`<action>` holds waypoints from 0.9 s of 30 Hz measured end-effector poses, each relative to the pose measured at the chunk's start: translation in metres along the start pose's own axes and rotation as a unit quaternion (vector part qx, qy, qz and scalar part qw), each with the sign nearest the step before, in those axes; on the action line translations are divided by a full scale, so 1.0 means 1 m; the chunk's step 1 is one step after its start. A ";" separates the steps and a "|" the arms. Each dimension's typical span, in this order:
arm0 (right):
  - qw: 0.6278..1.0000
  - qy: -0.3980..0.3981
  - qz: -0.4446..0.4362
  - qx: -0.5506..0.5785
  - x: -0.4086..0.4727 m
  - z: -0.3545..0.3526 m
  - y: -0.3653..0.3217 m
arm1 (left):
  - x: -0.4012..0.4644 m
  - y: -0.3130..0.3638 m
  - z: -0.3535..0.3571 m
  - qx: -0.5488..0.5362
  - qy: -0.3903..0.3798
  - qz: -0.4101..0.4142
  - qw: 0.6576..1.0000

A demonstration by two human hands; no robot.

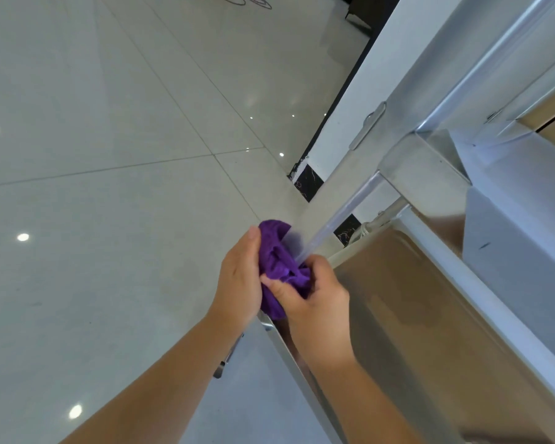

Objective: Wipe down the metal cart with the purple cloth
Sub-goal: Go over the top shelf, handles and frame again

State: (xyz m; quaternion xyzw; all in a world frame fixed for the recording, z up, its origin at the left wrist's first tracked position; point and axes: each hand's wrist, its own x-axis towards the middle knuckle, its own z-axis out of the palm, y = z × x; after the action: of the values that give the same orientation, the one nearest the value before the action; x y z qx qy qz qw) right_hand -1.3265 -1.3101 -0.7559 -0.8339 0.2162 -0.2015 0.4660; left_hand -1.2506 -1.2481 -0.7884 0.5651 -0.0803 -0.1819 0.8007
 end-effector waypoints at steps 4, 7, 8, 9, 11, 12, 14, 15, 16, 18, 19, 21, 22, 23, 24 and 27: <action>0.999 -0.028 0.025 -0.007 0.000 0.008 0.014 | 0.001 -0.015 -0.010 0.011 -0.022 -0.025 0.999; 0.998 -0.052 0.036 -0.026 0.003 0.013 0.019 | 0.002 -0.026 -0.019 0.035 -0.028 -0.061 0.997; 0.997 -0.059 0.046 -0.033 0.003 0.016 0.020 | 0.002 -0.028 -0.022 0.047 -0.026 -0.071 0.996; 0.996 -0.060 0.058 -0.033 0.004 0.020 0.022 | 0.001 -0.028 -0.025 0.059 -0.025 -0.081 0.995; 0.995 -0.050 0.075 -0.033 0.004 0.026 0.023 | 0.001 -0.024 -0.029 0.086 -0.022 -0.099 0.991; 0.995 -0.049 0.077 -0.042 0.005 0.027 0.023 | 0.001 -0.020 -0.030 0.099 -0.022 -0.106 0.989; 0.991 -0.080 0.076 -0.070 0.009 0.024 0.024 | 0.002 -0.012 -0.032 0.137 -0.030 -0.120 0.983; 0.989 -0.100 0.077 -0.077 0.011 0.021 0.022 | 0.003 -0.009 -0.032 0.155 -0.035 -0.123 0.980; 0.988 -0.116 0.068 -0.081 0.011 0.017 0.020 | 0.003 -0.006 -0.032 0.170 -0.037 -0.122 0.977; 0.984 -0.129 0.038 -0.118 0.007 0.006 0.018 | 0.003 0.002 -0.031 0.195 -0.013 -0.108 0.975; 0.979 -0.134 0.040 -0.146 0.001 -0.001 0.016 | 0.002 0.008 -0.031 0.203 0.008 -0.102 0.974; 0.976 -0.144 0.088 -0.137 -0.014 -0.019 0.010 | 0.001 0.023 -0.032 0.196 0.032 -0.098 0.975; 0.979 -0.145 0.114 -0.087 -0.022 -0.028 0.006 | -0.001 0.031 -0.035 0.180 0.025 -0.103 0.978; 0.980 -0.148 0.133 -0.031 -0.027 -0.034 0.001 | -0.003 0.039 -0.037 0.160 0.010 -0.111 0.981; 0.977 -0.156 0.144 0.005 -0.030 -0.039 -0.008 | -0.007 0.046 -0.039 0.153 -0.012 -0.123 0.981; 0.960 -0.242 0.135 0.040 -0.035 -0.044 -0.027 | -0.023 0.063 -0.034 0.173 -0.105 -0.163 0.966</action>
State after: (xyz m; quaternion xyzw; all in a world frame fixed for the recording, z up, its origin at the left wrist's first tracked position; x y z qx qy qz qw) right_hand -1.3744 -1.3085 -0.7161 -0.8013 0.1993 0.0628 0.5606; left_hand -1.2481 -1.1906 -0.7400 0.6784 -0.1015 -0.3515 0.6371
